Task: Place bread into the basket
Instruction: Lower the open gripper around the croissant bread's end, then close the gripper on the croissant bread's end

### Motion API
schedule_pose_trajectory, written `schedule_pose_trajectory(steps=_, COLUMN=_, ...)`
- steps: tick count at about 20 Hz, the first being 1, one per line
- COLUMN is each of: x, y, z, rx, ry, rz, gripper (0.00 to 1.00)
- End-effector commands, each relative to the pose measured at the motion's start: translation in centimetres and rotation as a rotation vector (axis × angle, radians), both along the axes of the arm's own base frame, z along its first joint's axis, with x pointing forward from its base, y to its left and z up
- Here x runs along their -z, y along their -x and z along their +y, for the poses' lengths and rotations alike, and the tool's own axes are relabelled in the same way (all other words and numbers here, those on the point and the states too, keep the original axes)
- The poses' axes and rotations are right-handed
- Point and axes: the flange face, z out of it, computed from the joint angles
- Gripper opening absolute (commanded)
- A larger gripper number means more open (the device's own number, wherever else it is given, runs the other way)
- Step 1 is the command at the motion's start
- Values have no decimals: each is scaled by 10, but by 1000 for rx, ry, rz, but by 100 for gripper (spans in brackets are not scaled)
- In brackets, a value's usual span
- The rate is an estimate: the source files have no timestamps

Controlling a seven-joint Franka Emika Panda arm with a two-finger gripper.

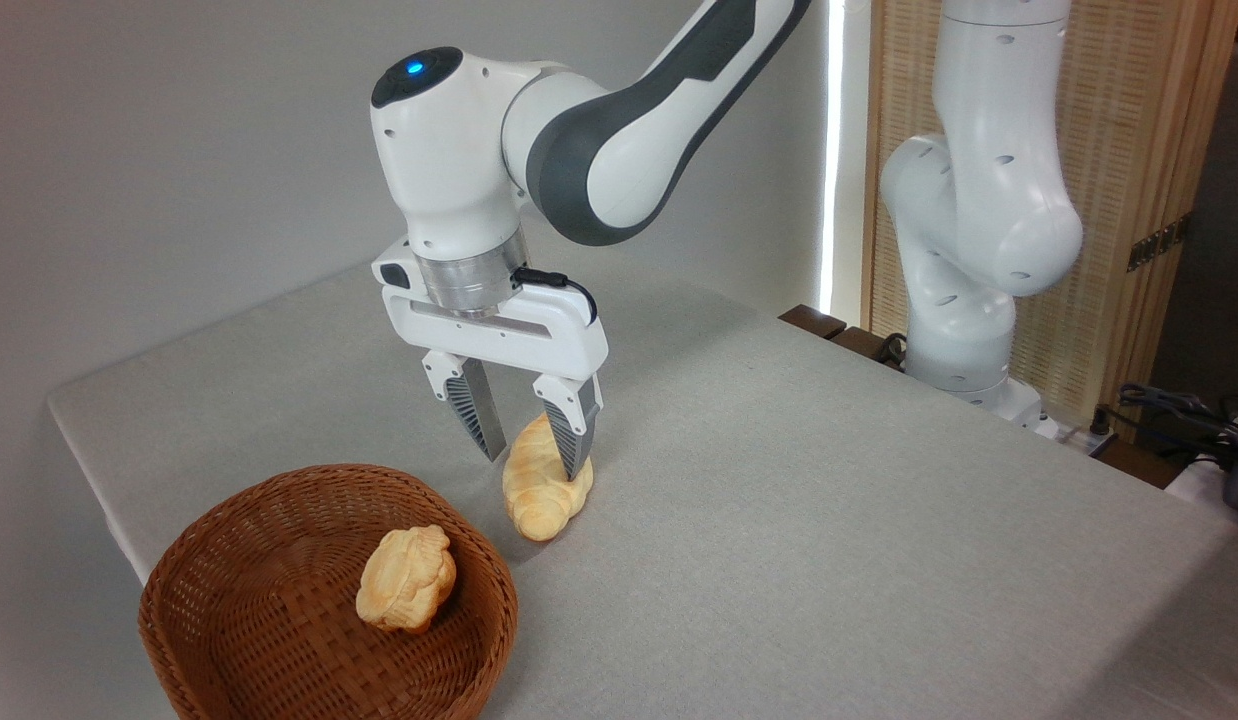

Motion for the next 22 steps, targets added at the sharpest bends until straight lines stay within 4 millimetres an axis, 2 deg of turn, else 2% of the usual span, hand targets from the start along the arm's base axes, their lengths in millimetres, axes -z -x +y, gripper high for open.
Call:
schedule_pose_trajectory(steps=1, x=8, y=5, z=-8, rx=20, ry=-32, rz=20, gripper=100)
schedule_pose_trajectory(steps=7, x=10, y=8, z=-3, rx=75, ry=-122, rz=33, gripper=100)
schedule_pose_trajectory(steps=8, x=10, y=8, z=-3, rx=81, ry=-127, rz=39, gripper=96)
schedule_pose_trajectory(steps=9, x=10, y=8, z=-2, rx=86, ry=-131, rz=40, gripper=87)
schedule_pose_trajectory(steps=11, x=9, y=9, z=-2, rx=101, ry=-129, rz=40, gripper=56)
schedule_pose_trajectory(steps=13, x=9, y=10, z=-2, rx=144, ry=-126, rz=45, gripper=32)
schedule_pose_trajectory(steps=15, x=8, y=10, z=-1, rx=155, ry=-123, rz=50, gripper=16)
schedule_pose_trajectory(steps=17, x=8, y=10, z=-1, rx=155, ry=-124, rz=50, gripper=10)
schedule_pose_trajectory(steps=22, x=4, y=8, z=0, rx=149, ry=-118, rz=44, gripper=10)
